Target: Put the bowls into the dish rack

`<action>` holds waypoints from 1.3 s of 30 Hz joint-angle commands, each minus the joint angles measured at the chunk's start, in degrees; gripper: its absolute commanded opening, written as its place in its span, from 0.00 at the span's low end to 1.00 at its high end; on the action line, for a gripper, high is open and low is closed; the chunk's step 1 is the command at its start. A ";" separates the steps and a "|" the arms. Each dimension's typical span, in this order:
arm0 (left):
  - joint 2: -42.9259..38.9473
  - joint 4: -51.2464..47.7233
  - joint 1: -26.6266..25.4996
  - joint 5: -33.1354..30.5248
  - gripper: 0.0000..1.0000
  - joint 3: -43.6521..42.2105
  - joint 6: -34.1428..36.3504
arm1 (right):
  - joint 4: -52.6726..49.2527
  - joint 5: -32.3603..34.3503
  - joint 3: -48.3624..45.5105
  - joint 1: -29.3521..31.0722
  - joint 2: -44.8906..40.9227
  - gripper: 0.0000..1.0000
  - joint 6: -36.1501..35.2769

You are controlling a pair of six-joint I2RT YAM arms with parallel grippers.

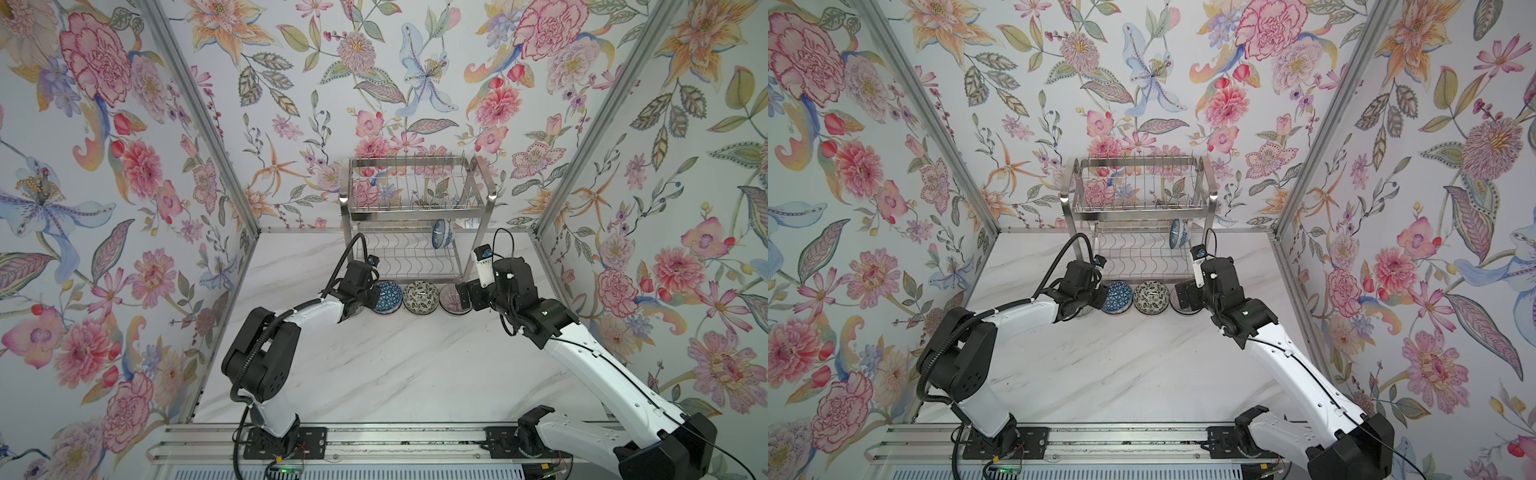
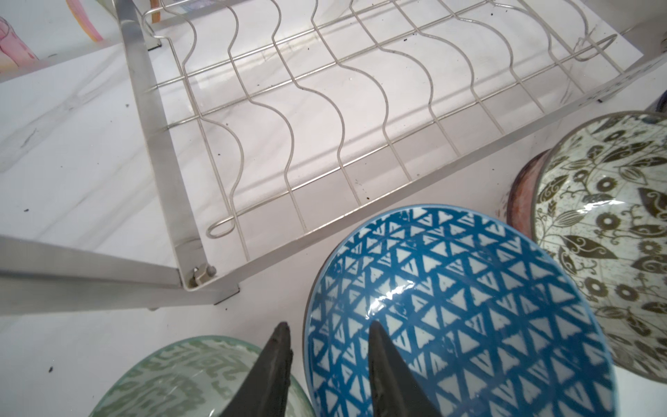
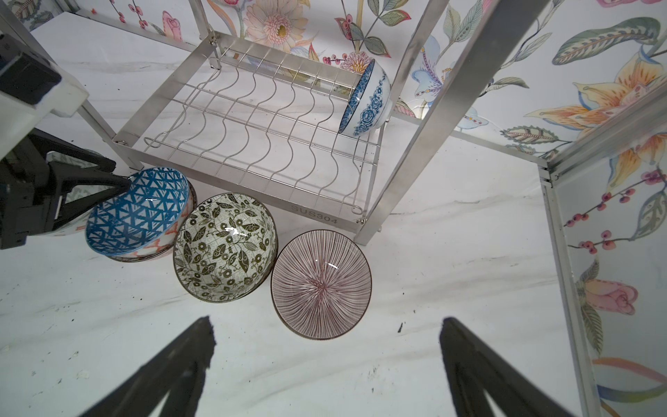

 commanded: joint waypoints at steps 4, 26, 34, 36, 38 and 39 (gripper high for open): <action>2.17 0.94 0.85 0.35 0.33 1.24 0.73 | 0.54 0.69 -0.85 -0.19 -0.71 0.99 0.69; 2.73 1.08 1.13 0.50 0.14 1.16 1.22 | 0.52 0.88 -0.95 -0.18 -0.53 0.99 0.56; 1.79 0.00 1.13 0.19 0.07 1.25 2.05 | 0.52 0.99 -0.95 -0.19 -0.62 0.99 0.60; 1.51 -0.07 1.14 0.19 0.04 1.20 2.05 | 0.52 0.95 -0.95 -0.18 -0.69 0.99 0.58; 1.24 -0.15 1.09 0.18 0.02 1.06 2.05 | 0.52 0.95 -0.95 -0.18 -0.78 0.99 0.60; 1.14 -0.13 1.14 0.18 0.00 1.07 2.05 | 0.50 0.96 -1.00 -0.18 -0.79 0.99 0.57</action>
